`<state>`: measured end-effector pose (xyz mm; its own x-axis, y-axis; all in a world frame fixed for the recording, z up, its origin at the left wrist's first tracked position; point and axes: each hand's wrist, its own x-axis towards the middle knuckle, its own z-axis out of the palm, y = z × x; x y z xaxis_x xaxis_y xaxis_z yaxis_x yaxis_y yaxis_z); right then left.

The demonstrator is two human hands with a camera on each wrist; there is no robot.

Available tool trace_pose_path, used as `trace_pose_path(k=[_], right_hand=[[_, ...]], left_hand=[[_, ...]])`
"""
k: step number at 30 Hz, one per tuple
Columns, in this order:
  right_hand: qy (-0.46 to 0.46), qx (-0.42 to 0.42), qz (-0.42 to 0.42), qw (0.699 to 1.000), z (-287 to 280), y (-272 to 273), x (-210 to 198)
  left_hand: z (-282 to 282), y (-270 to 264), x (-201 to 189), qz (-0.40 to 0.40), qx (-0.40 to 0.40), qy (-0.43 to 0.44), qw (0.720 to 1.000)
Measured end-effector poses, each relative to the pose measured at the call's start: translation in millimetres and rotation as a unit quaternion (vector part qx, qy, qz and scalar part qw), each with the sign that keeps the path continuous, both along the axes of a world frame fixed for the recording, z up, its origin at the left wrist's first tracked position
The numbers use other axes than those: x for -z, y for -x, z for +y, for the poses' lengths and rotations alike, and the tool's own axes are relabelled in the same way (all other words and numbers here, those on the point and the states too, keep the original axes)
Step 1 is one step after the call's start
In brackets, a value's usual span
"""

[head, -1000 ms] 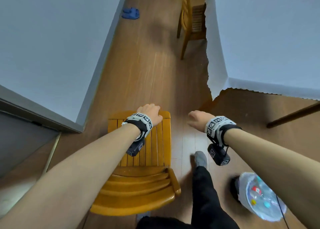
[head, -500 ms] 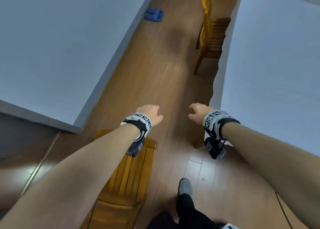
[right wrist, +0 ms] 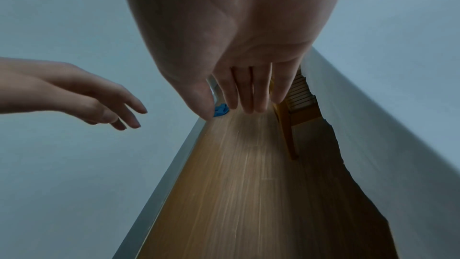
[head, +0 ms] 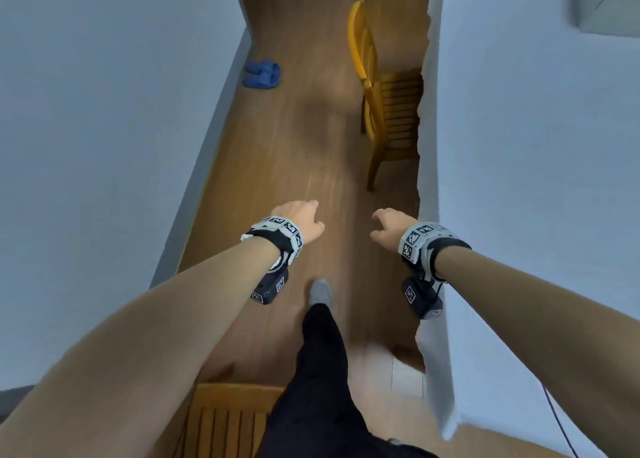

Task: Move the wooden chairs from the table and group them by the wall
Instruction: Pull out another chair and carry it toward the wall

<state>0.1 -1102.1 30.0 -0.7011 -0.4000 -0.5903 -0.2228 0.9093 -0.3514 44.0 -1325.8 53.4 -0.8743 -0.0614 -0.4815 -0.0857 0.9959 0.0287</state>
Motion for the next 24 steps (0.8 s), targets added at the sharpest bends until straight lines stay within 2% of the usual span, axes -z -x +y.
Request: trace_pose_path(k=[4, 8, 13, 18, 20, 24], right_hand=[[-0.015, 0.080, -0.002, 0.997, -30.8, 108.2, 1.8], [-0.014, 0.156, -0.004, 0.988, -66.7, 201.2, -10.5], [-0.003, 0.193, -0.010, 0.981, -101.4, 316.0, -11.6], [0.025, 0.265, 0.010, 0.964, -135.3, 444.9, 28.7], [0.028, 0.268, -0.008, 0.963, -150.6, 488.8, 48.4], [0.010, 0.287, -0.065, 0.956, -177.7, 539.2, 74.0]], left_hand=[[-29.6, 137.7, 8.5, 0.019, 0.074, -0.017, 0.997], [-62.3, 252.6, -5.5, 0.042, 0.127, -0.024, 0.991], [-89.1, 393.6, -10.8, 0.053, 0.177, -0.031, 0.982], [-106.2, 537.8, 20.1, 0.069, 0.229, -0.037, 0.970], [-110.7, 584.7, 36.7, 0.065, 0.256, -0.036, 0.964], [-116.1, 655.7, 59.4, 0.037, 0.341, -0.025, 0.939]])
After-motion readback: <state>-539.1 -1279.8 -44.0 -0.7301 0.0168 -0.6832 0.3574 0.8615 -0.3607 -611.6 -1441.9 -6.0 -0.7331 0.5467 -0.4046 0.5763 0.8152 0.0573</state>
